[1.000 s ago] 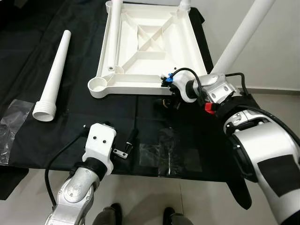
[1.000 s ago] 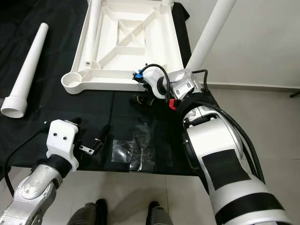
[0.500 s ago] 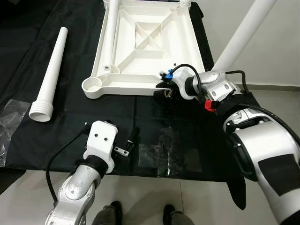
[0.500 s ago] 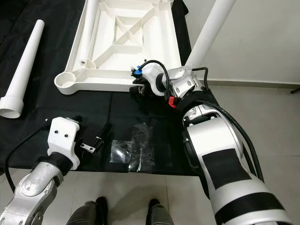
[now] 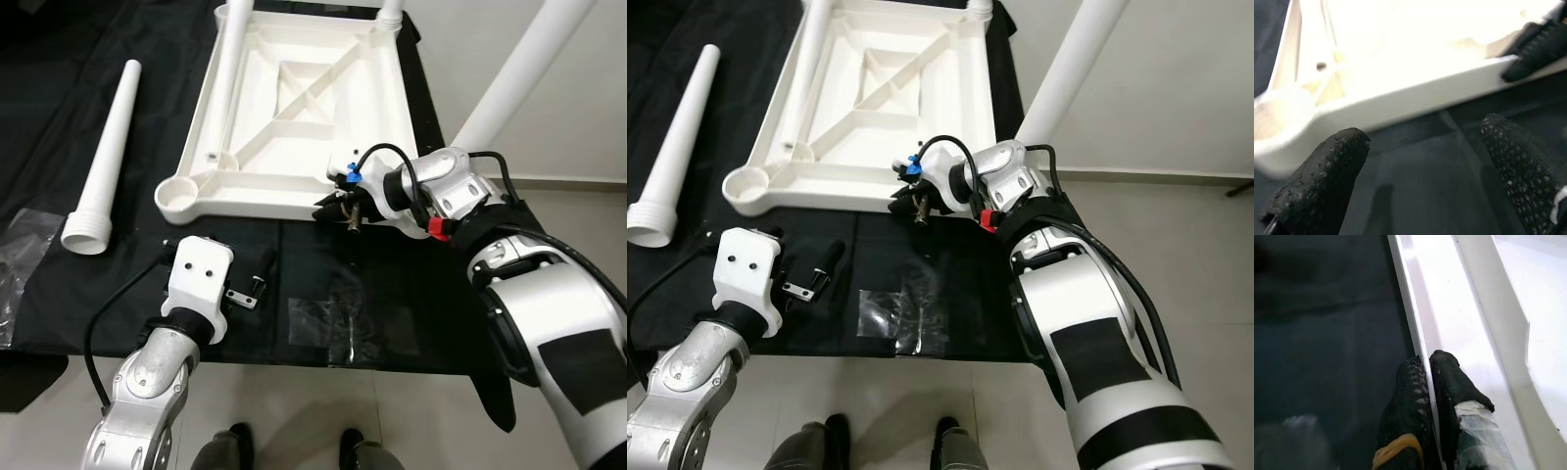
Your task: Building children table
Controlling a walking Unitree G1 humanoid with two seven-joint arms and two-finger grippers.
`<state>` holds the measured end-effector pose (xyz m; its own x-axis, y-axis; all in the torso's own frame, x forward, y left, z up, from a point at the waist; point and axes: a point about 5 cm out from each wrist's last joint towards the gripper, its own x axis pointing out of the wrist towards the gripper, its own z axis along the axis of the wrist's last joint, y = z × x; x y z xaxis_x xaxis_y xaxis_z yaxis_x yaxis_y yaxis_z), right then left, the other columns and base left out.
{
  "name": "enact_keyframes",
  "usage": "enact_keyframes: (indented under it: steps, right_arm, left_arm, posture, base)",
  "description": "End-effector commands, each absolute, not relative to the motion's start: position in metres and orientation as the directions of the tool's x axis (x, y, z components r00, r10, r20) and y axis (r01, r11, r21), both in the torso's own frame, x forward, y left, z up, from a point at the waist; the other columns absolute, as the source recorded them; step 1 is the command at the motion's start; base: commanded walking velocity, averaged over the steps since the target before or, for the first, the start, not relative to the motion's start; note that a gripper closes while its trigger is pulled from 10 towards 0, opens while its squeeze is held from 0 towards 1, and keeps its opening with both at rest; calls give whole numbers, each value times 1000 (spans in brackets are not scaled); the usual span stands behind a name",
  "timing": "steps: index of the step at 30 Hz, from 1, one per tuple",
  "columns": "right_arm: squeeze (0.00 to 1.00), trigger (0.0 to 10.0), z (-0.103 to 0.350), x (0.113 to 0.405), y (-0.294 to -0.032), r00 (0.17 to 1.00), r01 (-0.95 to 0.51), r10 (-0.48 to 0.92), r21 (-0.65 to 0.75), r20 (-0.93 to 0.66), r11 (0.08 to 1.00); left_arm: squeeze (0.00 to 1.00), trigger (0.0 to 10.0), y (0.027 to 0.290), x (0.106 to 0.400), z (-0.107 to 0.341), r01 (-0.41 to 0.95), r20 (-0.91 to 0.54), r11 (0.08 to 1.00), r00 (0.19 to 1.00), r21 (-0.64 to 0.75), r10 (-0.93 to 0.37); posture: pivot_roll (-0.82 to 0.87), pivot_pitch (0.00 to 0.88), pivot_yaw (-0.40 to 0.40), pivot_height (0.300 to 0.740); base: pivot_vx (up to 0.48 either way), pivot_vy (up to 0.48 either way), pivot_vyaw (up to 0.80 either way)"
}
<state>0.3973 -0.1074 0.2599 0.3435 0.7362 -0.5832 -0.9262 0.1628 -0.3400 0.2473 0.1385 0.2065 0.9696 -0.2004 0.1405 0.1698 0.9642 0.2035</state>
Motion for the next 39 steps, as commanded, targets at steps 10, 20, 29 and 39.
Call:
enact_keyframes:
  steps: [10,20,29,39]
  right_arm:
    - [0,0,209,376,-90,40,-995,791,-97,-610,-24]
    - [0,0,193,384,-78,284,-958,719,-162,-635,235]
    - [0,0,185,373,-66,269,-963,705,-159,-656,219]
    - [0,3216,190,370,-67,305,-951,697,-164,-649,263]
  left_arm:
    - [0,10000,147,258,208,156,150,957,969,243,-196]
    - [0,10000,146,258,208,166,152,953,966,253,-208]
    - [0,10000,149,259,206,159,154,953,967,260,-203]
    - [0,10000,149,259,205,163,155,952,966,258,-208]
  posture:
    - [83,318,-68,740]
    - [80,313,-61,740]
    - [80,312,-66,740]
    - [74,304,-65,740]
  base:
    - [0,0,0]
    - [0,0,0]
    - [0,0,0]
    - [0,0,0]
